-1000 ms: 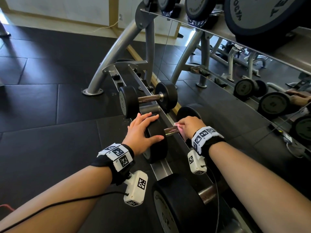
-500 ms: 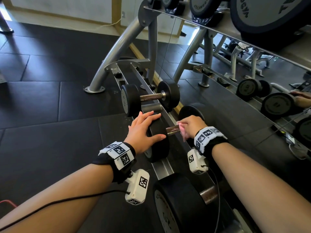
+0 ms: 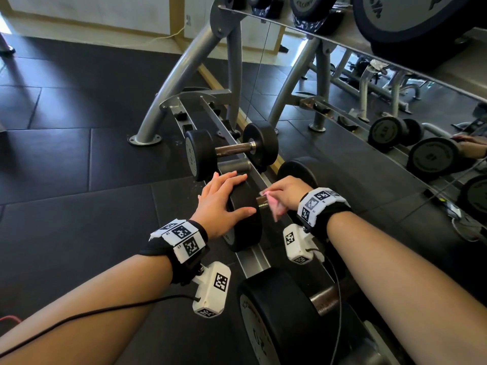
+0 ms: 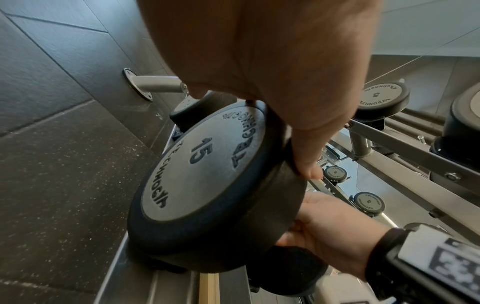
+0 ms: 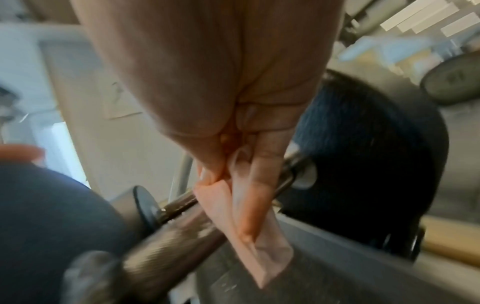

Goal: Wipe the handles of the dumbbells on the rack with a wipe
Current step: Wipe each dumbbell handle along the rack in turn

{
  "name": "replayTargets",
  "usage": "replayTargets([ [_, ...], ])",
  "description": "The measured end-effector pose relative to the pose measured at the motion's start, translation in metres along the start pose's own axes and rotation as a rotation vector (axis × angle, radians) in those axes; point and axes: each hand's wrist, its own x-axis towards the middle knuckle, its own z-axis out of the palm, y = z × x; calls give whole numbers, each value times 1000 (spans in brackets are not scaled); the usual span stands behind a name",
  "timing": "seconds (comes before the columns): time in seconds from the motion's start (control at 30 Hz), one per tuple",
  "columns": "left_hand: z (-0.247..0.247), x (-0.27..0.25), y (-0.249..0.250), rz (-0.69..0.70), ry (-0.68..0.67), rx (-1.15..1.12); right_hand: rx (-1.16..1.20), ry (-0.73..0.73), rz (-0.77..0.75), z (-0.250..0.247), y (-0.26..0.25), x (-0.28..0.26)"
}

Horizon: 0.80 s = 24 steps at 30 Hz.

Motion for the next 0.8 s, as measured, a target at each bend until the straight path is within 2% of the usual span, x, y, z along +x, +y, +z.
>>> replayTargets([
  [0.1, 0, 1, 0, -5, 1, 48, -12, -91, -118, 14, -8, 0],
  [0.17, 0, 0, 0, -6, -11, 55, -26, -118, -140, 15, -9, 0],
  [0.27, -1, 1, 0, -5, -22, 47, -88, -45, -82, 5, -1, 4],
  [0.37, -1, 2, -1, -4, -24, 44, -299, 77, -2, -6, 8, 8],
  [0.47, -1, 2, -3, -4, -28, 42, -386, 97, -5, -5, 9, 9],
  [0.6, 0, 4, -3, -3, -31, 60, -356, 27, -126, 5, 1, 2],
  [0.7, -1, 3, -2, -10, -38, 78, -218, -62, -156, -2, 2, -7],
  [0.73, -1, 3, -1, -13, -41, 78, -162, -42, -157, -5, 4, -10],
  [0.8, -2, 2, 0, -19, -44, 71, -76, 119, -147, -12, 12, -16],
])
